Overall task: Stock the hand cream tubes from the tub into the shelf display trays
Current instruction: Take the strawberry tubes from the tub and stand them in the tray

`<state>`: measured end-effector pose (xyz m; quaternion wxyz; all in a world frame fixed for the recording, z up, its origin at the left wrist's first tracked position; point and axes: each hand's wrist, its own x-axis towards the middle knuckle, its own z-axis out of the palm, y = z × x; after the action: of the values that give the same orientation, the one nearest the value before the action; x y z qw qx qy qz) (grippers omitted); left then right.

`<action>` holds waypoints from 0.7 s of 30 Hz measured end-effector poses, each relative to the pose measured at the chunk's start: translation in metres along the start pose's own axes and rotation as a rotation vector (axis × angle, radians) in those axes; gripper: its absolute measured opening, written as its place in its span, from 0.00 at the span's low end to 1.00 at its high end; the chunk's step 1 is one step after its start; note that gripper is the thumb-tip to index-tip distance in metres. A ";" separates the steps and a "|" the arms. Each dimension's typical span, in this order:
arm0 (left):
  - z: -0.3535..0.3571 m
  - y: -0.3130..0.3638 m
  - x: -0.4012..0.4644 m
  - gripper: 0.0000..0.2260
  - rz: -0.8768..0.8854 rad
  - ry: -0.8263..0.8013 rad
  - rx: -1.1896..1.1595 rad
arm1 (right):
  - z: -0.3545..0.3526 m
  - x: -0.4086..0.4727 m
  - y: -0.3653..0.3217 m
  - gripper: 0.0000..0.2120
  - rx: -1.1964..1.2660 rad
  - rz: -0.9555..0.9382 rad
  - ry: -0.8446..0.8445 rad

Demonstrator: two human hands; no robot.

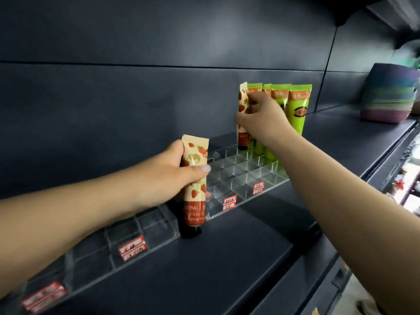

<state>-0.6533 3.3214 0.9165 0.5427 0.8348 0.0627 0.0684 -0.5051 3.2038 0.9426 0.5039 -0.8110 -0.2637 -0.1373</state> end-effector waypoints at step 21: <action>-0.018 0.029 0.089 0.10 0.173 0.278 0.007 | 0.019 0.003 0.021 0.07 0.528 0.055 -0.291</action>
<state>-0.5684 3.3418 0.9543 0.5180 0.8215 0.0654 0.2292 -0.4919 3.2142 0.9196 0.6580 -0.6698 -0.3376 0.0673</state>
